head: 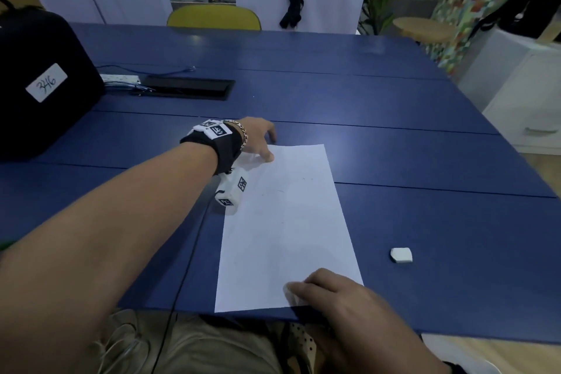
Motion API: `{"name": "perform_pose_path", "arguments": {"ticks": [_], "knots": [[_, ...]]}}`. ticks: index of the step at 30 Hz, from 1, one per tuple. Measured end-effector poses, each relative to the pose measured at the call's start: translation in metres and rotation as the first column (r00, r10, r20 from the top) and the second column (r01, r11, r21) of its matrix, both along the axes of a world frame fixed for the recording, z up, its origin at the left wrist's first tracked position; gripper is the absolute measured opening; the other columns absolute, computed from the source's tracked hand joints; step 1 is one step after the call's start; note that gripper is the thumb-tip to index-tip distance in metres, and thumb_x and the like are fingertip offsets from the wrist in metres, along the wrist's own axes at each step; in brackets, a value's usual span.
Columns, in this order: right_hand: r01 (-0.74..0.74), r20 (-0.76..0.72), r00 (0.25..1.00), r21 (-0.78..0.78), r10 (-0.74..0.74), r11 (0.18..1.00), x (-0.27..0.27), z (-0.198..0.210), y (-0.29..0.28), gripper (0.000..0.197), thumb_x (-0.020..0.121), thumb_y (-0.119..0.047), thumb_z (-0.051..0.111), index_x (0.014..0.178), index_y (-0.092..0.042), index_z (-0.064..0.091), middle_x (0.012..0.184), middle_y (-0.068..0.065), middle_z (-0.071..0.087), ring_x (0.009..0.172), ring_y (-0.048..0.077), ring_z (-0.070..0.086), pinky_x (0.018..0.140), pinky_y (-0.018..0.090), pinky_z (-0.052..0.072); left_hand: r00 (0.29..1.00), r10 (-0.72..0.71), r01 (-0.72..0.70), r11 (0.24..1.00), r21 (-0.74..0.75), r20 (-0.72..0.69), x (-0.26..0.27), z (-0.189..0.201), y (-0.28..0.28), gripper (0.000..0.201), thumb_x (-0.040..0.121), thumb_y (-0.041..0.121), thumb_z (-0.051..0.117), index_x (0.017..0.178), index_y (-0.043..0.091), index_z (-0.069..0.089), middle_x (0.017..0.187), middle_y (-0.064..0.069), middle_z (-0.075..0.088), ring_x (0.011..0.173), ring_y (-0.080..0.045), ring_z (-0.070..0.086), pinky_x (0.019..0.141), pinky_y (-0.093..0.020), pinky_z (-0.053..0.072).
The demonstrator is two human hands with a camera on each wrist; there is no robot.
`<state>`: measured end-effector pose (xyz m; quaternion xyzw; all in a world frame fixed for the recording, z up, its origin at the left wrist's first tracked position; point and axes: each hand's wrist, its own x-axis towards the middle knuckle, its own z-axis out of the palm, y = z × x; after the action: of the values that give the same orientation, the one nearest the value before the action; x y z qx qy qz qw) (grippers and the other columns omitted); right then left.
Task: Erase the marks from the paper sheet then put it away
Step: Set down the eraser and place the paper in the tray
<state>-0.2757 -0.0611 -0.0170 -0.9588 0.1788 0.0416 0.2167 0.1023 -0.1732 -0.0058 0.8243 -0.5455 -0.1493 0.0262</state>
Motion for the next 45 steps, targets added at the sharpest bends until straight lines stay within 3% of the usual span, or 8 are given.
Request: {"name": "perform_pose_path", "arguments": {"ticks": [6, 11, 19, 22, 25, 31, 40, 45], "knots": [[-0.066, -0.043, 0.997, -0.188, 0.058, 0.98, -0.016, 0.002, 0.003, 0.037, 0.078, -0.028, 0.064, 0.109, -0.045, 0.053, 0.101, -0.016, 0.047, 0.062, 0.008, 0.05, 0.042, 0.03, 0.048, 0.996, -0.061, 0.067, 0.993, 0.096, -0.063, 0.005, 0.005, 0.04, 0.04, 0.079, 0.044, 0.087, 0.103, 0.025, 0.062, 0.106, 0.005, 0.061, 0.091, -0.019, 0.061, 0.08, -0.033, 0.045], [-0.086, 0.107, 0.988, -0.204, 0.11, 0.975, -0.039, -0.003, -0.002, 0.037, 0.079, -0.037, 0.056, 0.113, -0.042, 0.069, 0.089, -0.014, 0.053, 0.06, 0.007, 0.054, 0.039, 0.028, 0.044, 0.986, -0.007, 0.009, 1.0, 0.011, -0.166, 0.01, 0.004, 0.092, 0.052, 0.075, 0.084, 0.056, 0.085, 0.035, 0.07, 0.084, 0.014, 0.069, 0.081, -0.013, 0.064, 0.078, -0.034, 0.048], [0.186, 0.367, 0.903, 0.131, -0.222, 0.974, -0.106, -0.019, -0.014, 0.023, 0.096, -0.023, 0.07, 0.114, -0.035, 0.08, 0.087, -0.021, 0.062, 0.071, -0.006, 0.059, 0.061, 0.01, 0.043, 0.797, 0.015, -0.061, 0.997, -0.056, -0.604, -0.013, 0.001, 0.157, 0.026, 0.087, 0.034, 0.085, 0.093, 0.013, 0.07, 0.069, -0.019, 0.06, 0.065, -0.021, 0.055, 0.068, -0.036, 0.043], [0.314, 0.343, 0.844, 0.308, -0.413, 0.898, -0.132, -0.024, -0.015, 0.031, 0.091, -0.005, 0.077, 0.106, -0.031, 0.083, 0.094, -0.015, 0.076, 0.08, 0.007, 0.073, 0.067, 0.023, 0.056, 0.661, 0.12, -0.101, 0.992, 0.071, -0.74, -0.037, 0.006, 0.179, 0.023, 0.081, 0.017, 0.084, 0.093, 0.009, 0.066, 0.063, -0.009, 0.058, 0.054, -0.025, 0.055, 0.05, -0.029, 0.049], [0.355, 0.263, 0.767, 0.587, -0.585, 0.728, -0.158, -0.026, -0.01, 0.027, 0.093, -0.005, 0.071, 0.104, -0.026, 0.084, 0.103, -0.003, 0.081, 0.091, 0.02, 0.078, 0.081, 0.044, 0.063, 0.475, 0.18, -0.079, 0.984, 0.162, -0.861, -0.062, 0.005, 0.197, 0.034, 0.082, -0.003, 0.075, 0.113, 0.006, 0.066, 0.105, -0.026, 0.075, 0.089, -0.045, 0.075, 0.072, -0.044, 0.065], [0.417, 0.091, 0.628, 0.799, -0.773, 0.433, -0.207, -0.027, 0.001, 0.017, 0.086, -0.02, 0.07, 0.097, -0.017, 0.083, 0.099, 0.009, 0.079, 0.085, 0.023, 0.074, 0.076, 0.032, 0.06, 0.218, 0.13, 0.172, 0.97, 0.17, -0.967, -0.124, -0.004, 0.224, 0.059, 0.082, -0.008, 0.08, 0.133, 0.019, 0.069, 0.131, -0.025, 0.069, 0.111, -0.046, 0.071, 0.083, -0.048, 0.064], [0.506, -0.073, 0.495, 0.834, -0.866, 0.219, -0.294, -0.064, -0.002, 0.011, 0.095, -0.001, 0.068, 0.104, -0.008, 0.068, 0.107, 0.018, 0.072, 0.082, 0.036, 0.074, 0.075, 0.044, 0.058, 0.19, 0.087, 0.355, 0.923, 0.151, -0.978, -0.236, -0.051, 0.247, 0.047, 0.094, -0.007, 0.067, 0.136, 0.014, 0.067, 0.138, -0.013, 0.068, 0.126, -0.034, 0.066, 0.101, -0.037, 0.056], [0.543, -0.111, 0.454, 0.821, -0.884, 0.176, -0.335, -0.096, 0.001, 0.014, 0.095, 0.0, 0.069, 0.106, -0.009, 0.068, 0.112, 0.017, 0.062, 0.077, 0.046, 0.071, 0.073, 0.05, 0.051, 0.224, 0.176, 0.19, 0.957, 0.22, -0.959, -0.287, -0.08, 0.247, 0.043, 0.091, -0.005, 0.066, 0.133, 0.001, 0.061, 0.123, -0.013, 0.076, 0.11, -0.03, 0.075, 0.083, -0.028, 0.061]]}}
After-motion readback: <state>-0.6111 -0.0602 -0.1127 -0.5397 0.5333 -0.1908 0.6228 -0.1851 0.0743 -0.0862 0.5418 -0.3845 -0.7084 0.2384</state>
